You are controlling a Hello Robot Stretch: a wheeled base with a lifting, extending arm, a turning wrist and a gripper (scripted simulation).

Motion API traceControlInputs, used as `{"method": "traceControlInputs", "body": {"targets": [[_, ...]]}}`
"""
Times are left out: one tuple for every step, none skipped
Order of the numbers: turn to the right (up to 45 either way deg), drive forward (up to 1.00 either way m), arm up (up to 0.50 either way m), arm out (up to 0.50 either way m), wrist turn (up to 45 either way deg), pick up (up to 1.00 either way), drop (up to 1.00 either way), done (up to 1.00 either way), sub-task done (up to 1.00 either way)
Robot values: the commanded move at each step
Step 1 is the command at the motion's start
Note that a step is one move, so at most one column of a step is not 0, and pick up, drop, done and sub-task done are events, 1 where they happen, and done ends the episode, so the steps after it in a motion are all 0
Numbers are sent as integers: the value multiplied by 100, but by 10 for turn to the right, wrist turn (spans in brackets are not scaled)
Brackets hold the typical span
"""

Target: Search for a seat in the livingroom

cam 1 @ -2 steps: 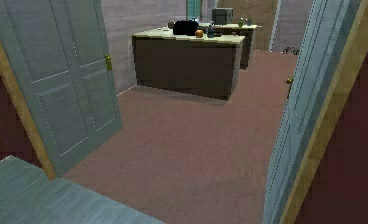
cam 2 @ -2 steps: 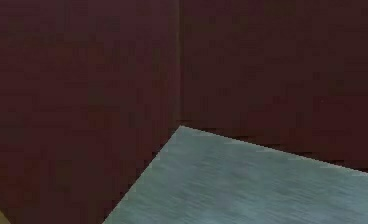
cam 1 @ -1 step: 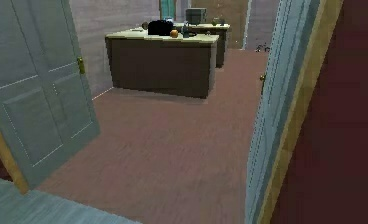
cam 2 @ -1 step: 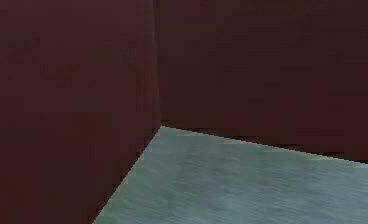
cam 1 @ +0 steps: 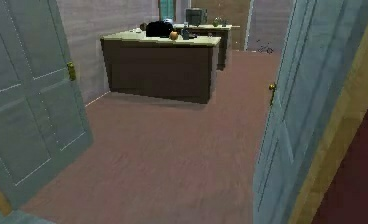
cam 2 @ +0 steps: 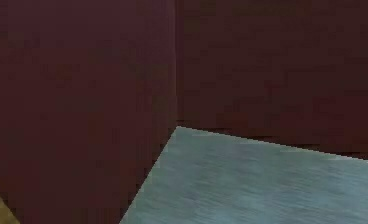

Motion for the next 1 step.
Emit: {"method": "traceControlInputs", "body": {"targets": [[-120, 0, 0, 0, 0, 0, 0, 0, 0]]}}
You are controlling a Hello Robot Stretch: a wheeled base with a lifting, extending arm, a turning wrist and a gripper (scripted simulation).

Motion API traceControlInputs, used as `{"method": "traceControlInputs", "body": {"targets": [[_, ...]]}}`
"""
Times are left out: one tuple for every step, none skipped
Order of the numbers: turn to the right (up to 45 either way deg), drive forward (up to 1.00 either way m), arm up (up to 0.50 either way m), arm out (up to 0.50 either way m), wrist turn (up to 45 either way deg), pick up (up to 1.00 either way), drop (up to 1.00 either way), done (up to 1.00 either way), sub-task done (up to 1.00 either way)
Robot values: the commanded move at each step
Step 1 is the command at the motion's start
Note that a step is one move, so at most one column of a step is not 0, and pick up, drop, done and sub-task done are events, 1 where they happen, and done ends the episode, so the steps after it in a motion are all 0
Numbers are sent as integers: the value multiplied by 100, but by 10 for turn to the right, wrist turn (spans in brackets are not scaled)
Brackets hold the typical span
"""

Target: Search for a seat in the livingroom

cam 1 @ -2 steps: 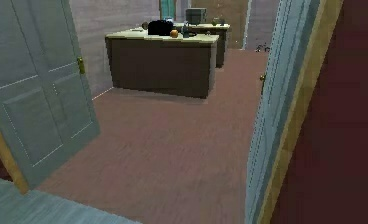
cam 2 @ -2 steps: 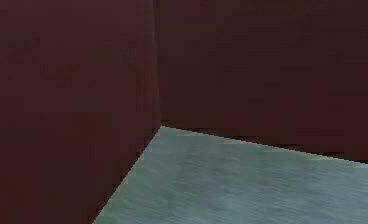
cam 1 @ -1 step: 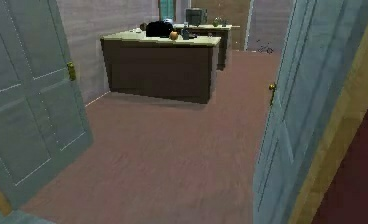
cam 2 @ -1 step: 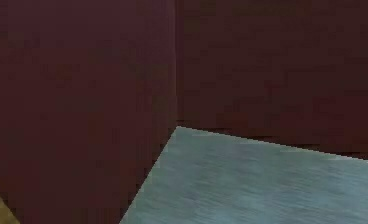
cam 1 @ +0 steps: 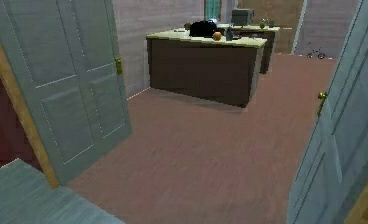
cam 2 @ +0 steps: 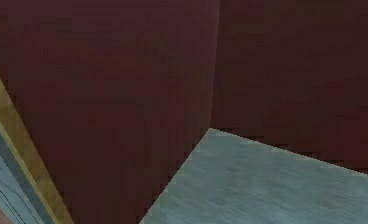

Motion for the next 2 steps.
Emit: {"method": "traceControlInputs", "body": {"targets": [[0, 100, 0, 0, 0, 0, 0, 0, 0], [-60, 0, 0, 0, 0, 0, 0, 0, 0]]}}
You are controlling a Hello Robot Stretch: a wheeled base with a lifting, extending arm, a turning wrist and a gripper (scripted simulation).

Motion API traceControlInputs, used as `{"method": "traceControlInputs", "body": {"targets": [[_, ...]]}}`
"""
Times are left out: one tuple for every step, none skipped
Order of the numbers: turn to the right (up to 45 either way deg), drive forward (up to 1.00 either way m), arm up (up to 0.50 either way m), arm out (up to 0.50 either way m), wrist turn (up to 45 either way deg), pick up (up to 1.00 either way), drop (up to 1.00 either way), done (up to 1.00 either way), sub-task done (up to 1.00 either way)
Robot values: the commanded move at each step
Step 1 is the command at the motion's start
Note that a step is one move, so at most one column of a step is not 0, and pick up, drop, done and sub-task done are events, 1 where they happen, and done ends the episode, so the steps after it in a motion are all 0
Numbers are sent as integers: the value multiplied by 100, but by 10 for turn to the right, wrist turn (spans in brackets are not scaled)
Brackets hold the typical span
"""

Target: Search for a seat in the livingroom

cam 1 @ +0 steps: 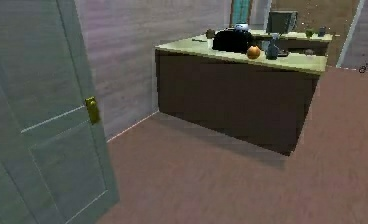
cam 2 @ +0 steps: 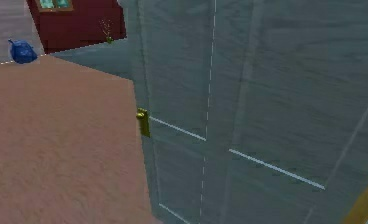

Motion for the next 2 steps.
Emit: {"method": "traceControlInputs", "body": {"targets": [[0, 35, 0, 0, 0, 0, 0, 0, 0], [330, 0, 0, 0, 0, 0, 0, 0, 0]]}}
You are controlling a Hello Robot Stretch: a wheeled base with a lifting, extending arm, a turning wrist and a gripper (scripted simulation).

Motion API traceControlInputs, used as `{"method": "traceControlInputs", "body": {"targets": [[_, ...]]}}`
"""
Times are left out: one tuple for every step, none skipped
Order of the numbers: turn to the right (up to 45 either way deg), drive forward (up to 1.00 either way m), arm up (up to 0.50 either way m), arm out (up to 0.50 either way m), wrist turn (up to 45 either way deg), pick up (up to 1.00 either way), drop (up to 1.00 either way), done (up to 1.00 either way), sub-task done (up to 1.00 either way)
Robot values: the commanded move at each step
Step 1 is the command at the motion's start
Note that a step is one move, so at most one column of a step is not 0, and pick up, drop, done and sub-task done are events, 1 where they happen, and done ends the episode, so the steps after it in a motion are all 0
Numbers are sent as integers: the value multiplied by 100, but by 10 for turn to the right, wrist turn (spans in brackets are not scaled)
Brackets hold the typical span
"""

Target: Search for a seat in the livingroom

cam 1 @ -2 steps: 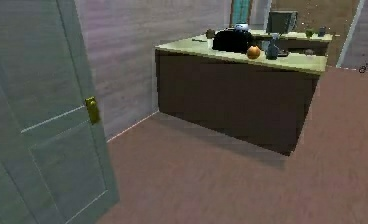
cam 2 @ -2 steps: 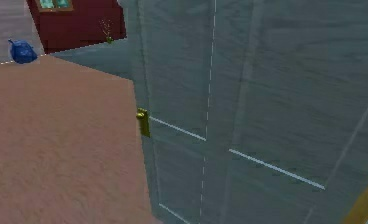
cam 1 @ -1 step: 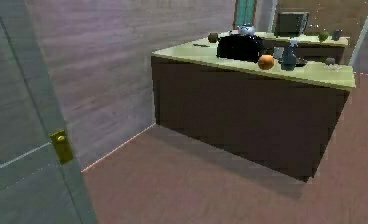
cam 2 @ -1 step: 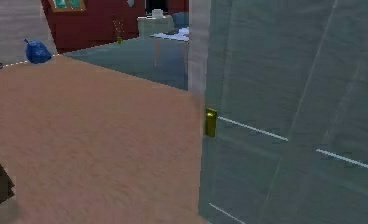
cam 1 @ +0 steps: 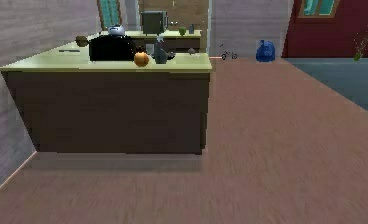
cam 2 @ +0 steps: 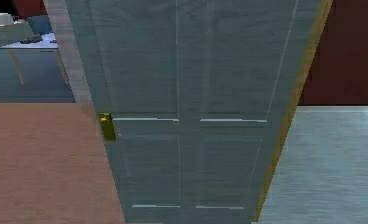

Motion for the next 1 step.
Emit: {"method": "traceControlInputs", "body": {"targets": [[0, 60, 0, 0, 0, 0, 0, 0, 0]]}}
